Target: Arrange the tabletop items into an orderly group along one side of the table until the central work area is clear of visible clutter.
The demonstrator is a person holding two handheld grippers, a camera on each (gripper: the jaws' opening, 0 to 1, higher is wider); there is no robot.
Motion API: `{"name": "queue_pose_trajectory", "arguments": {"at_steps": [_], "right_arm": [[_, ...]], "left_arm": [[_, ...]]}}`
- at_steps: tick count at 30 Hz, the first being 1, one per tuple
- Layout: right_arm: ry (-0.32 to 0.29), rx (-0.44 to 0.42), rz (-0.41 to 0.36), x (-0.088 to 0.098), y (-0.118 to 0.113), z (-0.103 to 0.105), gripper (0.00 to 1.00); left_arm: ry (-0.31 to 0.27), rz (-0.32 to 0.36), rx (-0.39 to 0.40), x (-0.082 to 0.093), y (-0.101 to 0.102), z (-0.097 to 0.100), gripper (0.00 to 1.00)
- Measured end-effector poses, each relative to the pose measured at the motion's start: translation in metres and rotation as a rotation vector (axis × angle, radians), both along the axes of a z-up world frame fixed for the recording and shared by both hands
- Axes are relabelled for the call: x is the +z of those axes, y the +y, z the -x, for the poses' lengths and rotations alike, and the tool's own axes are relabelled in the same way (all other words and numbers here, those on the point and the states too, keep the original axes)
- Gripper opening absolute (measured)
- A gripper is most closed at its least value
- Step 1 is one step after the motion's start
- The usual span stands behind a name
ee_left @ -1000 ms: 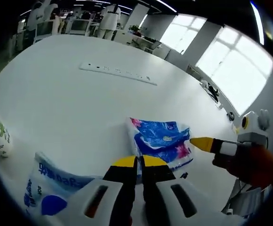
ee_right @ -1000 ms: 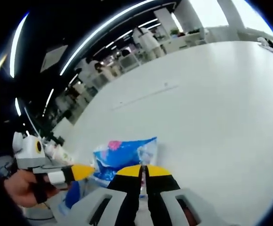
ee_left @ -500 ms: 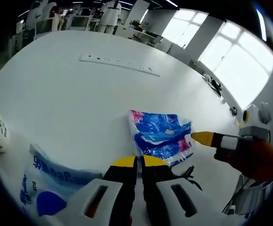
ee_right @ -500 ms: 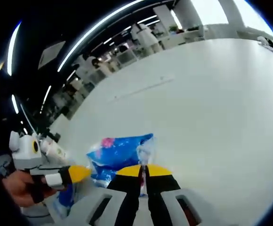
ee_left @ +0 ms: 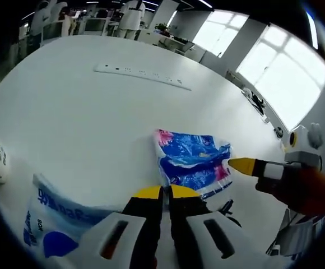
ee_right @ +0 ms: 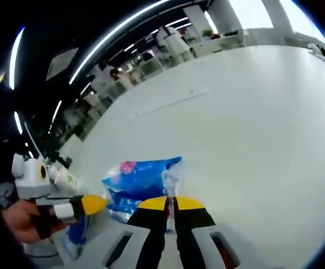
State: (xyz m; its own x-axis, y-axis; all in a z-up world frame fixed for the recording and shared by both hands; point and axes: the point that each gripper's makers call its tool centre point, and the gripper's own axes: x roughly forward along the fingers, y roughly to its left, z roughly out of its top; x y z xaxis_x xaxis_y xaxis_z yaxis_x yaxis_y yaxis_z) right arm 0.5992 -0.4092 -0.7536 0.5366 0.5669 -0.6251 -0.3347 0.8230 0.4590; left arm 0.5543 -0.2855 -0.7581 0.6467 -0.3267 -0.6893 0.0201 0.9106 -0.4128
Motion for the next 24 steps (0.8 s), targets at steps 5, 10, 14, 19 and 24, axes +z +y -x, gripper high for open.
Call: {"name": "queue_pose_trajectory", "arguments": {"at_steps": [5,10,14,19,24], "right_arm": [[0.004,0.001,0.005,-0.002,-0.001,0.001,0.01],[0.006,-0.003,0.012,-0.005,-0.005,0.006,0.01],[0.007,-0.022,0.012,-0.004,-0.01,0.009,0.0],[0.014,-0.038,0.015,-0.005,-0.014,0.015,0.0],[0.021,-0.027,0.03,-0.006,-0.02,0.023,0.0]], "left_arm": [[-0.003,-0.012,-0.017,0.001,-0.004,0.002,0.0],[-0.001,-0.023,-0.039,-0.001,-0.008,0.007,0.0],[-0.001,-0.014,-0.041,-0.001,-0.013,0.009,0.0],[0.003,-0.013,-0.047,-0.001,-0.019,0.016,0.0],[0.008,-0.021,-0.063,-0.002,-0.022,0.024,0.0]]}}
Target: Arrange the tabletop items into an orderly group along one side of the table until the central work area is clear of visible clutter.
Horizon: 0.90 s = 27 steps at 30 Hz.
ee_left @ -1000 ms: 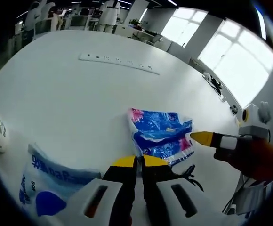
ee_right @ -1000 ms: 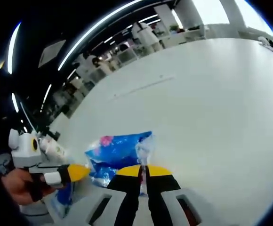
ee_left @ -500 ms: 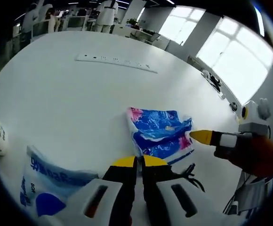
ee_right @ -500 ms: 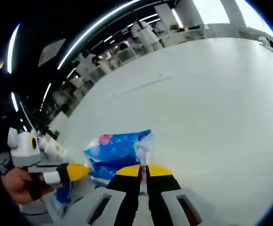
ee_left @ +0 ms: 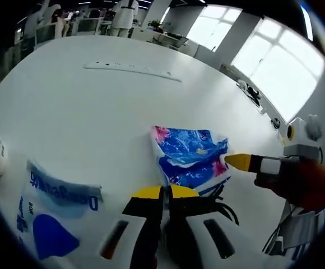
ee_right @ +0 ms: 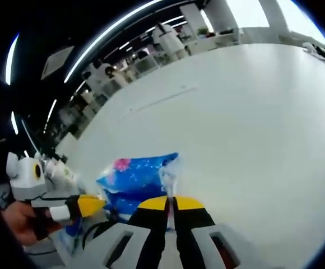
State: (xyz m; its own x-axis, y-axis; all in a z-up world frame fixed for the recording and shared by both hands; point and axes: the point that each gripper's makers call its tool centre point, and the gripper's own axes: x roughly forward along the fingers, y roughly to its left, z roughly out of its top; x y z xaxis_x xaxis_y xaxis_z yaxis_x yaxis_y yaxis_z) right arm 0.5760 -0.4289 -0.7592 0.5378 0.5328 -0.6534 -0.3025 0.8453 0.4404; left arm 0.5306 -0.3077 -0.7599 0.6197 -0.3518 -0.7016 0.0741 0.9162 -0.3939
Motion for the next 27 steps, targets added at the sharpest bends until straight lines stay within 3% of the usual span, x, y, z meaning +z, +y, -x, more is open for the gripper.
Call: {"name": "queue_pose_trajectory", "arguments": {"at_steps": [11,27], "right_arm": [[0.0,0.031,0.009,0.001,0.006,-0.009,0.0],[-0.017,-0.012,-0.001,0.005,0.007,-0.029,0.03]], "left_arm": [[0.001,0.016,0.013,-0.001,0.007,-0.012,0.0],[-0.018,0.05,0.025,0.002,0.007,-0.026,0.03]]}}
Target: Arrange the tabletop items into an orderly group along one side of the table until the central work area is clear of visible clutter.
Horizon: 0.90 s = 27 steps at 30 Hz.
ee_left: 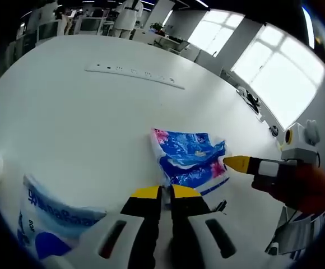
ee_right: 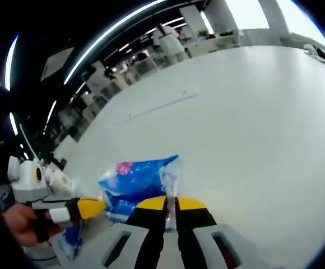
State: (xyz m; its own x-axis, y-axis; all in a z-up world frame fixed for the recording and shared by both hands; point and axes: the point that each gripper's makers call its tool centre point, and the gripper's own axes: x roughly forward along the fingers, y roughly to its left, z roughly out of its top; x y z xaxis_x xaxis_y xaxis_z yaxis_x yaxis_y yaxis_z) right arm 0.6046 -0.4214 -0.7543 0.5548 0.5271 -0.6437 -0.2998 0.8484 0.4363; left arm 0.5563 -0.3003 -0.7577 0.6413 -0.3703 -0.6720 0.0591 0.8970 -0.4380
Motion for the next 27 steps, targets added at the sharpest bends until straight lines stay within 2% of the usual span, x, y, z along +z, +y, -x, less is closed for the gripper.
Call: {"name": "queue_pose_trajectory", "arguments": {"at_steps": [6,11,14,22,27], "right_arm": [[-0.013,-0.003,0.008,0.005,-0.004,-0.002,0.11],[-0.025,-0.015,0.01,0.009,-0.011,0.002,0.11],[-0.025,-0.023,0.014,0.007,-0.018,0.006,0.11],[-0.048,-0.034,0.02,0.016,-0.028,0.017,0.11],[-0.083,0.018,0.035,0.024,-0.022,0.027,0.11]], "left_arm": [[-0.011,0.016,0.023,0.003,0.003,0.001,0.11],[-0.034,0.019,0.039,0.011,0.01,0.007,0.15],[-0.039,0.009,0.083,0.014,0.02,0.013,0.17],[-0.046,-0.009,0.131,0.022,0.04,0.031,0.16],[-0.063,-0.03,0.147,0.03,0.052,0.046,0.16]]}}
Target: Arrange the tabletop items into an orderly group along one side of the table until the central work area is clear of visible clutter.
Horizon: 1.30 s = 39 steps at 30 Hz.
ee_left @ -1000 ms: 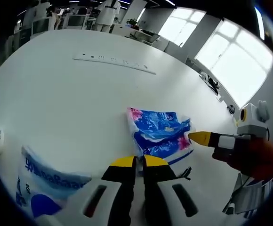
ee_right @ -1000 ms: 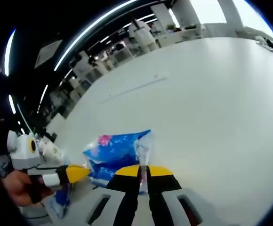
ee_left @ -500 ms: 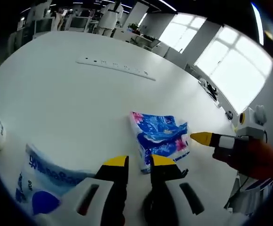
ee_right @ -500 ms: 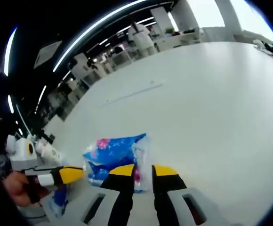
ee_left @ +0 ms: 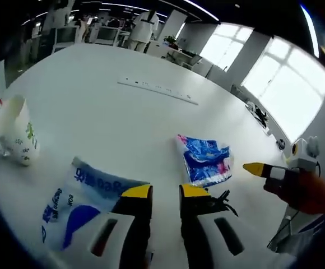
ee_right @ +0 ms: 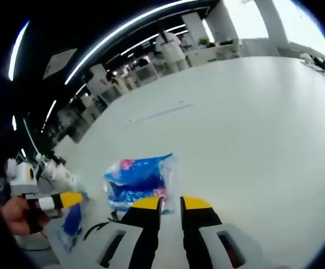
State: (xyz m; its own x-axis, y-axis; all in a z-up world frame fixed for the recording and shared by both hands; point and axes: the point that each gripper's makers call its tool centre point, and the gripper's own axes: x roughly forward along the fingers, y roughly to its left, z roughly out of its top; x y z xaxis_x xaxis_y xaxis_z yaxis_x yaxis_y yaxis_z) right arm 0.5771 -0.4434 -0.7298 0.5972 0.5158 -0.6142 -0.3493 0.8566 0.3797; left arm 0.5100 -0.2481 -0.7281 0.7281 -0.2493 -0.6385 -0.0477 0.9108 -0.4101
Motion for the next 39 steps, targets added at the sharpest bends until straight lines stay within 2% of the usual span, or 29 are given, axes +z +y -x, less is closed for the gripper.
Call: {"name": "queue_pose_trajectory", "arguments": {"at_steps": [9,16,21,24,27,32,39], "right_arm": [[-0.035,0.067,0.013,0.011,0.014,0.021,0.1],[-0.043,0.109,0.019,0.014,0.025,0.038,0.11],[-0.037,0.12,0.012,0.014,0.033,0.053,0.11],[-0.035,0.123,0.009,0.014,0.038,0.061,0.11],[-0.032,0.127,0.004,0.014,0.043,0.071,0.11],[-0.024,0.141,0.005,0.012,0.051,0.087,0.11],[-0.007,0.159,0.006,0.006,0.063,0.106,0.11]], "left_arm": [[-0.015,0.007,0.035,0.007,0.017,0.028,0.15],[-0.018,-0.004,0.046,0.014,0.024,0.059,0.14],[-0.016,-0.003,0.059,0.016,0.03,0.083,0.14],[-0.019,0.035,0.072,0.018,0.033,0.097,0.14],[-0.014,0.016,0.063,0.017,0.04,0.114,0.14],[0.002,0.033,0.123,0.016,0.063,0.137,0.14],[0.03,0.042,0.154,0.011,0.071,0.161,0.14]]}}
